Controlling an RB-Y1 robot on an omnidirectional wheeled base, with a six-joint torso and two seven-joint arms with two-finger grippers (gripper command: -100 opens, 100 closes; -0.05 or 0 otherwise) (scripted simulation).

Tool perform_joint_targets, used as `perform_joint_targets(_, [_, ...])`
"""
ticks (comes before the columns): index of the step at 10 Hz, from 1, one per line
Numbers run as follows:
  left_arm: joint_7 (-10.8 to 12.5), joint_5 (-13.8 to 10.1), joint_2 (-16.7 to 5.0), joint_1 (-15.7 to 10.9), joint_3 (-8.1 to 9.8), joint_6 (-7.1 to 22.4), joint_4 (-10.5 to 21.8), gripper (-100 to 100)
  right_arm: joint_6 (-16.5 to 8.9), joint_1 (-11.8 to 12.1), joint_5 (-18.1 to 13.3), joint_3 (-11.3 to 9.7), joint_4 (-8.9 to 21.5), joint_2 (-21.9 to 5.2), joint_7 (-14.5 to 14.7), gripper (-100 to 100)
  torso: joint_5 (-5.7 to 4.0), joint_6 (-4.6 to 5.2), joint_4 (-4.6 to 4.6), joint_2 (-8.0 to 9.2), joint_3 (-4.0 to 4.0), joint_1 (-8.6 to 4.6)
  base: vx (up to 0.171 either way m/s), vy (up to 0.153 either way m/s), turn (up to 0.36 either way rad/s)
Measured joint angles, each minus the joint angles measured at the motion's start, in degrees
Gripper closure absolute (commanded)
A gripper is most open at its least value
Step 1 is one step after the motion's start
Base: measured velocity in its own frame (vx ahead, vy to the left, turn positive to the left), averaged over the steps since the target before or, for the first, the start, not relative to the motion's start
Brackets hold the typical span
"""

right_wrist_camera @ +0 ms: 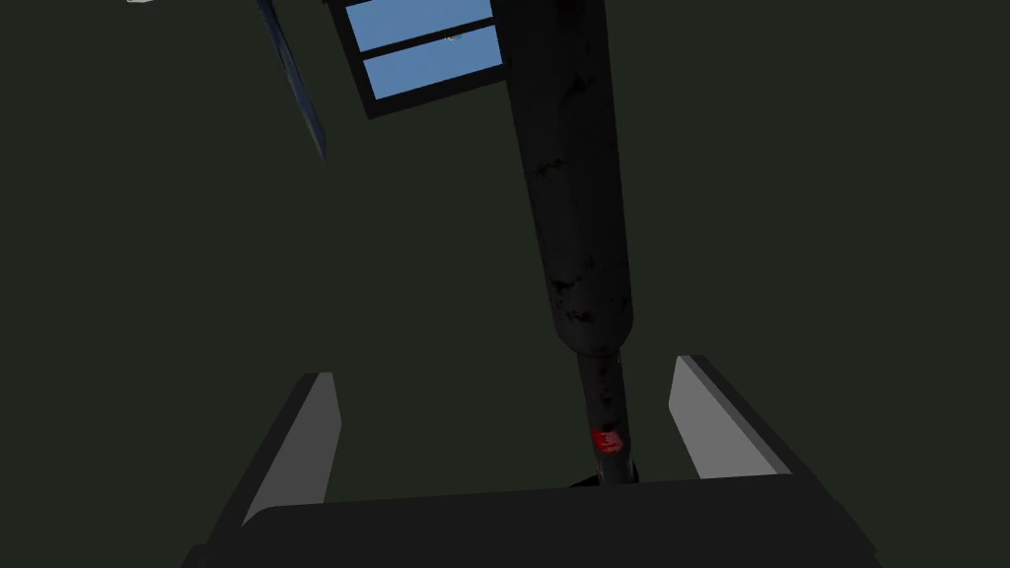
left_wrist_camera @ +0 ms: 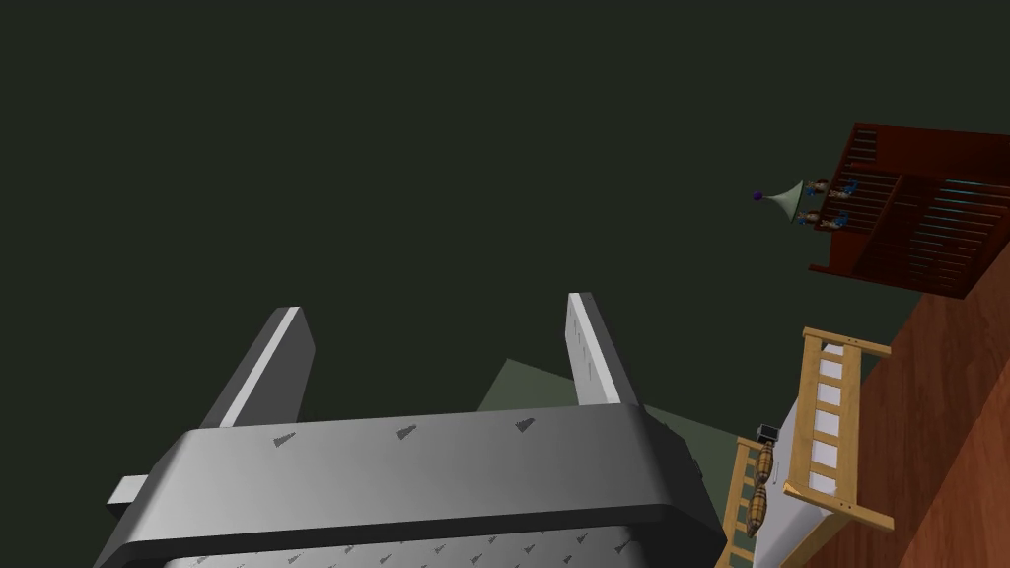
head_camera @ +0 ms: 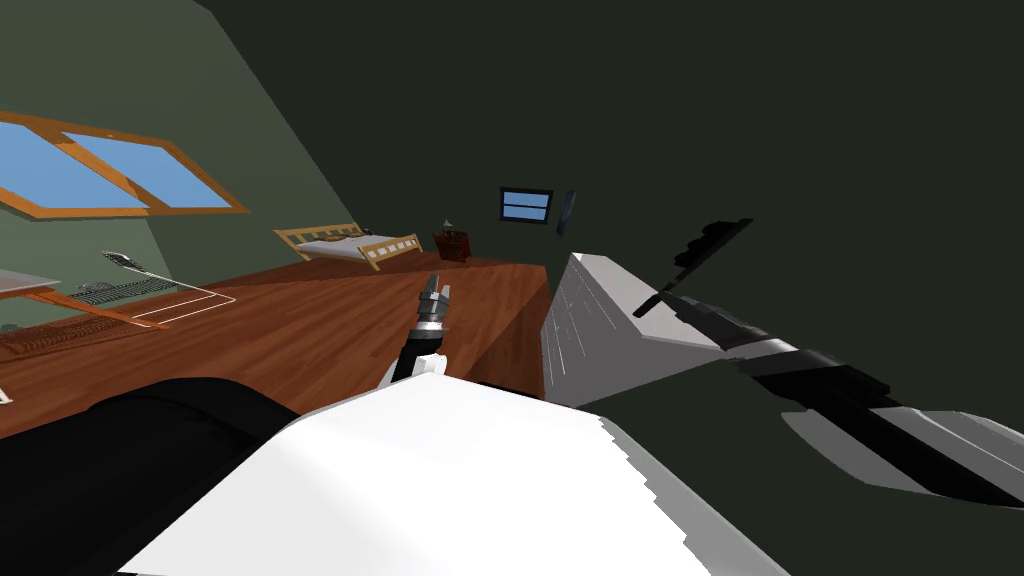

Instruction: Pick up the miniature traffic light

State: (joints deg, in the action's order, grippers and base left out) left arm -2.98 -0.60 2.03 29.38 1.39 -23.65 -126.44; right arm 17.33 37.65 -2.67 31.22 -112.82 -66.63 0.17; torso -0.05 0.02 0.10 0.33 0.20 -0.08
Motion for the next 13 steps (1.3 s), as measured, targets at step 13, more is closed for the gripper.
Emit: perform_joint_targets(13, [0.0, 0.0, 0.0, 0.0, 0.0, 0.0, 0.0, 0, -3.7, -20.3, -2.1, -17.2, 10.7, -5.4, -1.6, -100, 0.03, 0.0, -0.04, -0.19, -0.11, 0.09, -0.049, 0.001, 0.023])
